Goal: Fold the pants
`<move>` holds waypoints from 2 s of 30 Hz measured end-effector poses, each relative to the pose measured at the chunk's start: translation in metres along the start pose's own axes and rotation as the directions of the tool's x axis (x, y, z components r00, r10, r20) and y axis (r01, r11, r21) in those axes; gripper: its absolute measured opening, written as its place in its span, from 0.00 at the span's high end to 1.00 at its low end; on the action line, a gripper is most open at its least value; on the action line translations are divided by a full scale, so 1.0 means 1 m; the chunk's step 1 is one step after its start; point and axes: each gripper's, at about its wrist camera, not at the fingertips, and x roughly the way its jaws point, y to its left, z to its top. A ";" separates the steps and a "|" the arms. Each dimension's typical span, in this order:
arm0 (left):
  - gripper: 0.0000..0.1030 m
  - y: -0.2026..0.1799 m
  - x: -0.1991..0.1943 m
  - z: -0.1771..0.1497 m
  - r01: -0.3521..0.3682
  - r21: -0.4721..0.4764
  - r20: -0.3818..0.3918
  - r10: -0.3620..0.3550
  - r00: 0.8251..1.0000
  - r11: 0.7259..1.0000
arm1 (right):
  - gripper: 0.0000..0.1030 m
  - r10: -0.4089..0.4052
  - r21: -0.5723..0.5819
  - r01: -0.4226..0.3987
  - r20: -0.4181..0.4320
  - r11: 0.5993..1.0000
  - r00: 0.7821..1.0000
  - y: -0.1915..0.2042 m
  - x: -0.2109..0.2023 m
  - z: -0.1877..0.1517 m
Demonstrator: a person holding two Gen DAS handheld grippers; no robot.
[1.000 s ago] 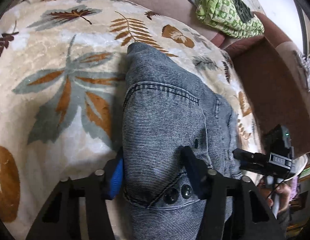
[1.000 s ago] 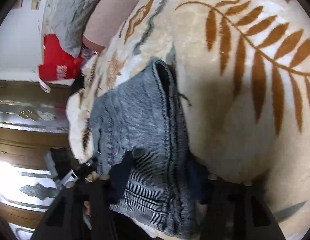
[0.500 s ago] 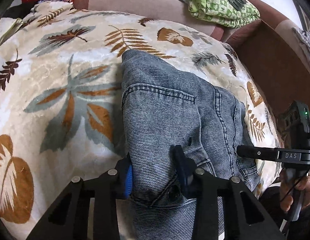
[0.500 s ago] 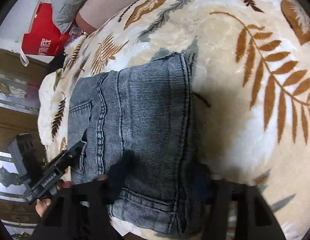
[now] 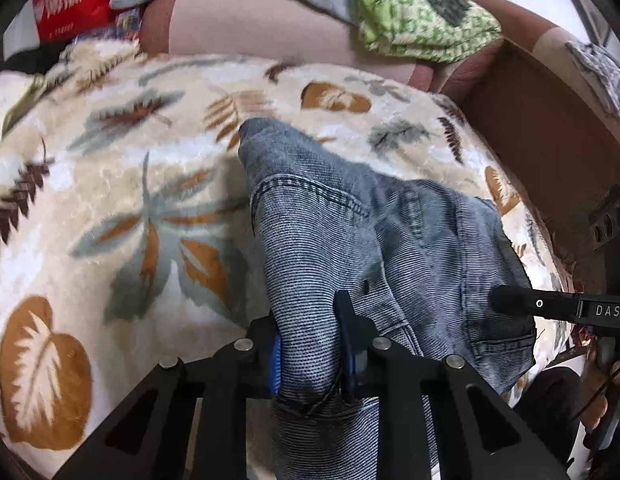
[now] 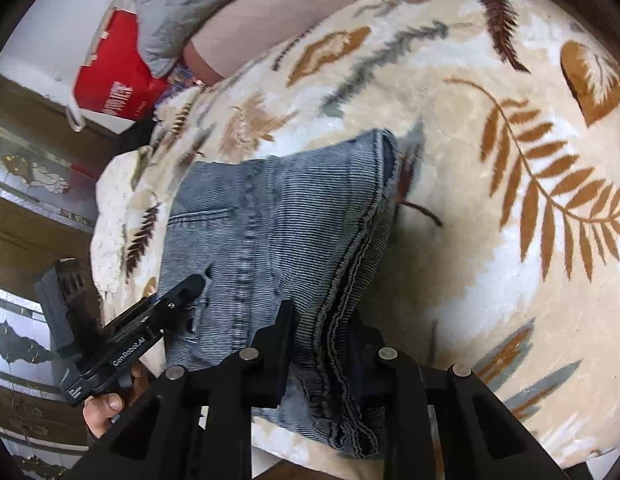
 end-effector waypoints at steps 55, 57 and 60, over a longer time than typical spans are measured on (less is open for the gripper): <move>0.03 0.028 -0.091 -0.009 -0.311 -0.078 0.175 0.320 0.931 0.947 | 0.00 -0.327 -0.340 0.435 0.331 0.833 0.885 0.114 -0.013 -0.043; 0.03 0.028 -0.087 -0.007 -0.297 -0.071 0.169 0.305 0.937 0.952 | 0.00 -0.326 -0.339 0.434 0.330 0.835 0.886 0.115 -0.011 -0.041; 0.03 0.027 -0.080 -0.002 -0.261 -0.052 0.153 0.266 0.952 0.964 | 0.00 -0.332 -0.342 0.436 0.322 0.832 0.886 0.115 -0.005 -0.036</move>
